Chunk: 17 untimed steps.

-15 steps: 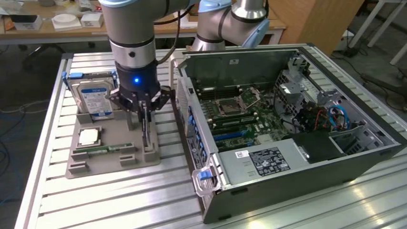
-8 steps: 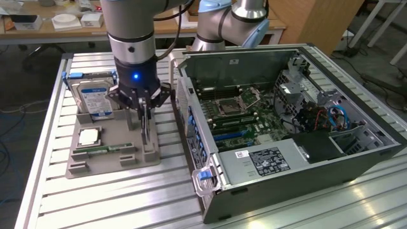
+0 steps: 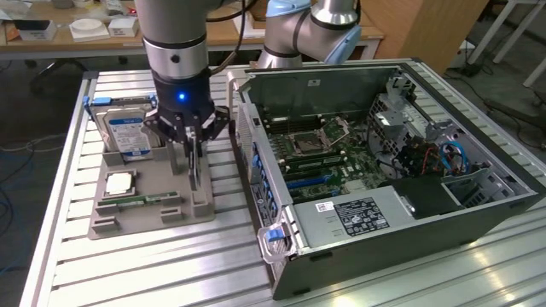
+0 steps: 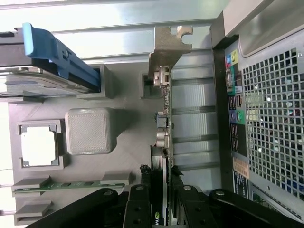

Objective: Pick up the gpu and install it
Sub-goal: 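Pick up the gpu and move the gpu toward the slot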

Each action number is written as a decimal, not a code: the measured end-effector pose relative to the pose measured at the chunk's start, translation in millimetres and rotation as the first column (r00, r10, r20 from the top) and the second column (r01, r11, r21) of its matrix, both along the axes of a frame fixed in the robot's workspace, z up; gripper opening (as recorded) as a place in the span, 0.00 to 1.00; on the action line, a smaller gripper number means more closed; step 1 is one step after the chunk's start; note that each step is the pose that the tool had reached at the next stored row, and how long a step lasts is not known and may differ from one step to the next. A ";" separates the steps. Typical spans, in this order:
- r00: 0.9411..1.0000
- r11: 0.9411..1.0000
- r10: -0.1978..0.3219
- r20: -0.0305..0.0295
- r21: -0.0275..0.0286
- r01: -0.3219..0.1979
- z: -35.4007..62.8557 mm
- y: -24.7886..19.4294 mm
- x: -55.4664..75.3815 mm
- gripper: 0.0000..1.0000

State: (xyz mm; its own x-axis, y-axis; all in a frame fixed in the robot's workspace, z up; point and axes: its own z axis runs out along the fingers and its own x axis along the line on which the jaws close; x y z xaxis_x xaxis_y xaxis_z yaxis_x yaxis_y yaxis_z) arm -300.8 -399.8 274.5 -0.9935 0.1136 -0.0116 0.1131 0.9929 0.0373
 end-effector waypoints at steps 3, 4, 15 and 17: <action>1.000 1.000 0.000 0.000 0.000 0.000 3.8 0.0 0.0 0.27; 1.000 1.000 0.001 0.000 0.000 -0.001 5.1 0.0 0.0 0.27; 1.000 1.000 0.002 0.000 0.000 -0.002 30.1 0.0 0.0 0.26; 1.000 1.000 0.002 0.000 0.000 -0.002 36.6 0.0 0.0 0.26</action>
State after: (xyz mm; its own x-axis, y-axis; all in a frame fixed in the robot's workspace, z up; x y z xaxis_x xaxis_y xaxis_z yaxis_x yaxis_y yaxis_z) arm -300.8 -399.8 311.1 -0.9937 0.1118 -0.0116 0.1113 0.9931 0.0374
